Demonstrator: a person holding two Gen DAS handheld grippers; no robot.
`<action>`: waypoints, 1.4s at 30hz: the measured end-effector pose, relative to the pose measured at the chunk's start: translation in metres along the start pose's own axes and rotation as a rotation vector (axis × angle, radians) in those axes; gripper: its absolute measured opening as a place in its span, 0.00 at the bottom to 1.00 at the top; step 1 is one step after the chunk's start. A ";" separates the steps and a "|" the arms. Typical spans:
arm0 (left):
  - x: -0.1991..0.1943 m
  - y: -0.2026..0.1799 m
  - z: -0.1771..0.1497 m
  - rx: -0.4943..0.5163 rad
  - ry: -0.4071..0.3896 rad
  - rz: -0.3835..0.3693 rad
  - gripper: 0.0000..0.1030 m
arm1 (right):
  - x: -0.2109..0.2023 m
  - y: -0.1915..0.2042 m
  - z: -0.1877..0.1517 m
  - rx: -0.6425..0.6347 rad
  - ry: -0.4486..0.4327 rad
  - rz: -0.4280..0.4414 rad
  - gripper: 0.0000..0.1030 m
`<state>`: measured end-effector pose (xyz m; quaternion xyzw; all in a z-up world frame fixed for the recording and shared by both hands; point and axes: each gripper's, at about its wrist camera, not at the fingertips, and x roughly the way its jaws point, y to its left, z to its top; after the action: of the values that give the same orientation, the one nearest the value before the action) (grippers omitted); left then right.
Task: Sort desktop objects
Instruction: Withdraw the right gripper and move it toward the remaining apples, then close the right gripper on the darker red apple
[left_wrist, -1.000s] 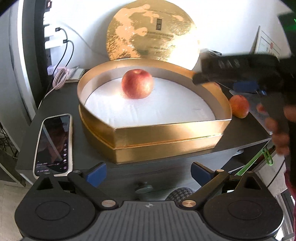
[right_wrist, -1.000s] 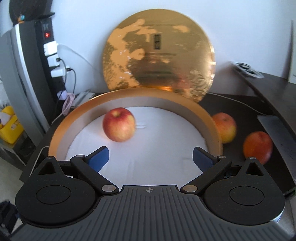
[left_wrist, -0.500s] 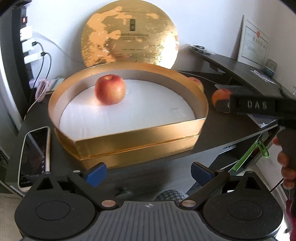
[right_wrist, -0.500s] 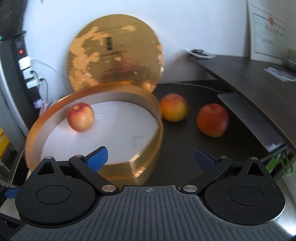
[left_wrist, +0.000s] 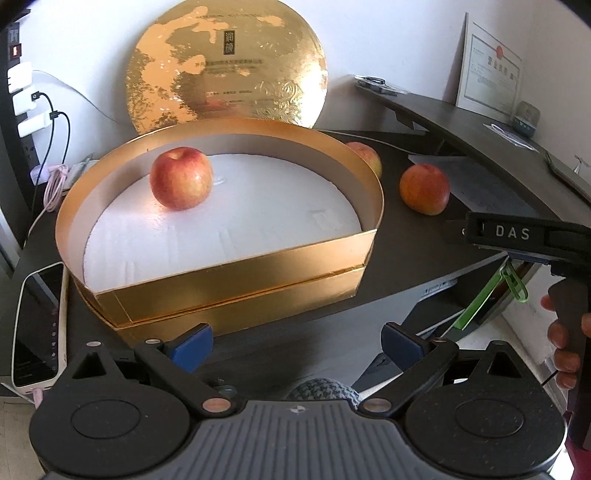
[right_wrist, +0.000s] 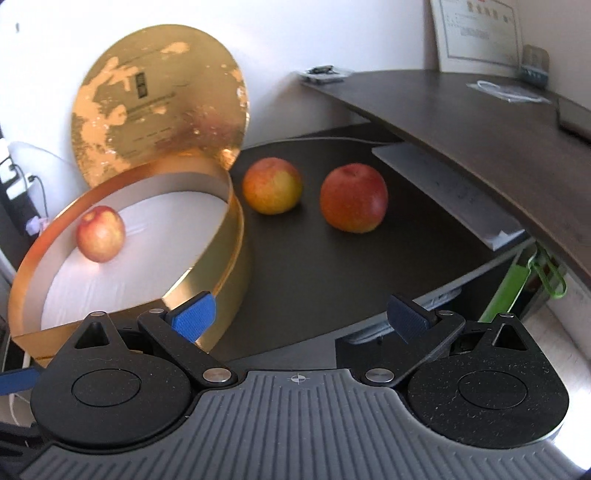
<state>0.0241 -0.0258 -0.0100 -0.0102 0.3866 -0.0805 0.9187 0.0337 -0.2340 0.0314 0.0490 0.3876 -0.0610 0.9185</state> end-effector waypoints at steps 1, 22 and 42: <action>0.001 0.000 0.000 0.001 0.002 -0.001 0.96 | 0.002 -0.001 0.000 0.005 0.002 -0.002 0.99; 0.017 0.004 0.011 0.035 -0.001 -0.054 0.96 | 0.044 -0.016 0.015 0.034 -0.003 -0.064 0.99; 0.031 -0.006 0.037 0.084 -0.084 -0.078 0.97 | 0.152 -0.041 0.056 -0.008 -0.209 -0.115 0.97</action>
<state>0.0711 -0.0381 -0.0061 0.0097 0.3435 -0.1320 0.9298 0.1720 -0.2934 -0.0408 0.0164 0.2921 -0.1167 0.9491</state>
